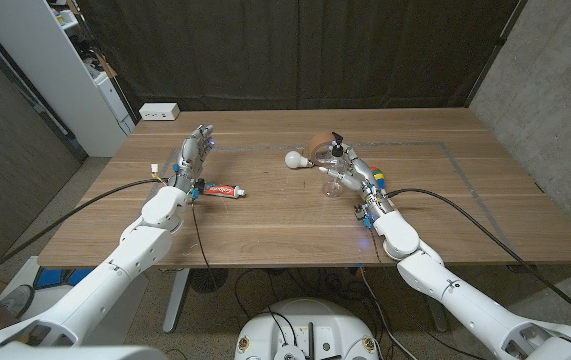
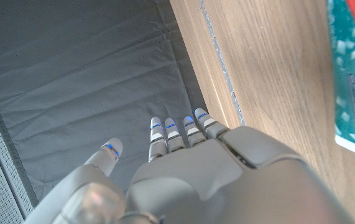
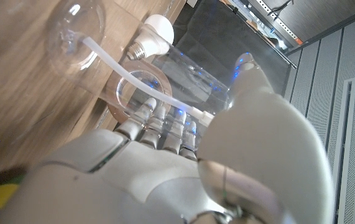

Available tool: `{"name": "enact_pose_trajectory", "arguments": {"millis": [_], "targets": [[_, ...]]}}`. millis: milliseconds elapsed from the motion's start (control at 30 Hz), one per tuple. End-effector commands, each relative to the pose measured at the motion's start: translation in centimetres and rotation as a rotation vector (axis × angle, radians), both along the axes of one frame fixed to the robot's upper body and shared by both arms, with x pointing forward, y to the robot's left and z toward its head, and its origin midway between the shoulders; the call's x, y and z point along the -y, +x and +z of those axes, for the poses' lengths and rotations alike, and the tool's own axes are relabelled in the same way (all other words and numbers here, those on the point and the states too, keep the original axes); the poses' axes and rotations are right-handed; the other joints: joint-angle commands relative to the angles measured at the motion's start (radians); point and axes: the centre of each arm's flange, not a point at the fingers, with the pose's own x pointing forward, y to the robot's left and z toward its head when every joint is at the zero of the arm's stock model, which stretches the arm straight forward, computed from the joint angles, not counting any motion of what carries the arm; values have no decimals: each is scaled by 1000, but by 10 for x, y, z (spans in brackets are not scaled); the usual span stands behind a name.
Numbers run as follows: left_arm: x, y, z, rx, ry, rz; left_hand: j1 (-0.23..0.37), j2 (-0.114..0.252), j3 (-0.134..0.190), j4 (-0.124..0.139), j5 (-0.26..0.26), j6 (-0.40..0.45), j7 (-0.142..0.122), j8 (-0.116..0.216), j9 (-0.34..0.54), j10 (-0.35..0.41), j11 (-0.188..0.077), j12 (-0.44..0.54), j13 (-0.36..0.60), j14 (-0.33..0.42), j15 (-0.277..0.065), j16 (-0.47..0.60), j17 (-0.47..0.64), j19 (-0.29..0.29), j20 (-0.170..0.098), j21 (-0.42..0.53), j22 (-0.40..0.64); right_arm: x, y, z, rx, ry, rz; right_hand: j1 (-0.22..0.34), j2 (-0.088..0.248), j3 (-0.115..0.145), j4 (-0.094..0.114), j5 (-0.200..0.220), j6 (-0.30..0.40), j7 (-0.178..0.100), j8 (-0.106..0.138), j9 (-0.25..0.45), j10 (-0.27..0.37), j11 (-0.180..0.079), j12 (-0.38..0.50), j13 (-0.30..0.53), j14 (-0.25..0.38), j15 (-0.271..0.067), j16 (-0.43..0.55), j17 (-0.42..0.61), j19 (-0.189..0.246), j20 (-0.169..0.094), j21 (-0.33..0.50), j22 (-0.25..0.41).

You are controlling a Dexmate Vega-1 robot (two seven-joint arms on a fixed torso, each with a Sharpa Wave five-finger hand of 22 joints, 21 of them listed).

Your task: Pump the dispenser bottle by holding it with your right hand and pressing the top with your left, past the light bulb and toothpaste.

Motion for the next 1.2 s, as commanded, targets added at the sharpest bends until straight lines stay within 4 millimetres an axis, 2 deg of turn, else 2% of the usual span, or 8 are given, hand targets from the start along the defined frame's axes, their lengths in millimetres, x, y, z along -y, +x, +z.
{"name": "enact_pose_trajectory", "arguments": {"millis": [33, 267, 367, 800, 867, 900, 933, 1200], "targets": [[0, 0, 2, 9, 2, -2, 3, 89, 1, 4, 6, 11, -1, 1, 4, 10, 0, -4, 1, 5, -48, -1, 2, 5, -62, -4, 0, 4, 2, 1, -20, -18, 25, -18, -2, -8, 0, -9, -16, 5, -10, 3, -22, 4, -5, -4, -26, 14, -1, -8, -19, 4, -11, 3], [1, 1, 3, 6, 4, -6, 3, 89, 2, 4, 6, 12, 1, 1, 4, 10, 1, -5, 1, 4, -48, -2, 2, 6, -63, -5, 0, 10, 2, 2, -25, -32, 27, -50, -2, -11, 4, -21, -61, 7, -41, 1, -53, 3, -3, -14, -64, 30, 2, -26, -60, 6, -26, 2], [2, 2, 2, 6, 4, -6, 3, 89, 2, 4, 6, 12, 1, 1, 4, 11, 0, -5, 1, 4, -48, -2, 2, 6, -63, -5, 0, 13, 1, 2, -27, -42, 24, -56, -2, -12, 5, -23, -65, 8, -46, 0, -60, 5, -3, -17, -74, 34, 1, -29, -70, 5, -29, 2], [5, 4, 2, 5, 5, -9, 3, 88, 3, 3, 6, 13, 2, 1, 4, 10, 0, -5, 1, 4, -49, -3, 2, 7, -64, -7, 0, 24, -1, 6, -30, -66, 46, -86, -12, -15, -1, -33, -116, 37, -97, -9, -128, 34, -7, -39, -153, 67, -3, -63, -96, 6, -28, 2], [5, 5, 2, 4, 7, -9, 4, 88, 3, 3, 6, 13, 1, 1, 4, 11, 0, -5, 1, 5, -49, -2, 2, 7, -64, -7, 0, 27, -3, 7, -39, -71, 60, -94, -15, -16, -1, -36, -130, 36, -111, -11, -129, 35, -3, -44, -170, 80, -4, -70, -105, 10, -29, 2], [5, 5, 2, 4, 8, -10, 4, 88, 3, 3, 6, 13, 2, 1, 4, 11, 0, -5, 1, 5, -49, -3, 2, 7, -64, -7, 0, 28, -4, 7, -39, -80, 61, -100, -16, -16, -1, -37, -132, 36, -118, -13, -149, 49, -7, -49, -174, 82, -1, -76, -109, 12, -28, 2], [5, 6, 2, 4, 9, -9, 4, 88, 3, 3, 6, 13, 2, 0, 4, 10, 0, -6, 1, 5, -49, -3, 2, 7, -64, -7, 0, 29, -4, 7, -43, -76, 68, -103, -16, -16, -1, -38, -132, 36, -122, -14, -161, 51, -9, -52, -181, 87, -1, -79, -113, 14, -28, 2], [6, 8, 2, 2, 10, -10, 4, 88, 4, 3, 6, 12, 2, 0, 4, 10, 0, -6, 1, 5, -49, -3, 2, 8, -64, -8, 0, 38, -10, 8, -53, -81, 76, -122, -15, -18, 2, -40, -146, 38, -141, -17, -192, 66, -11, -64, -205, 97, -1, -92, -123, 18, -27, 2]]}}
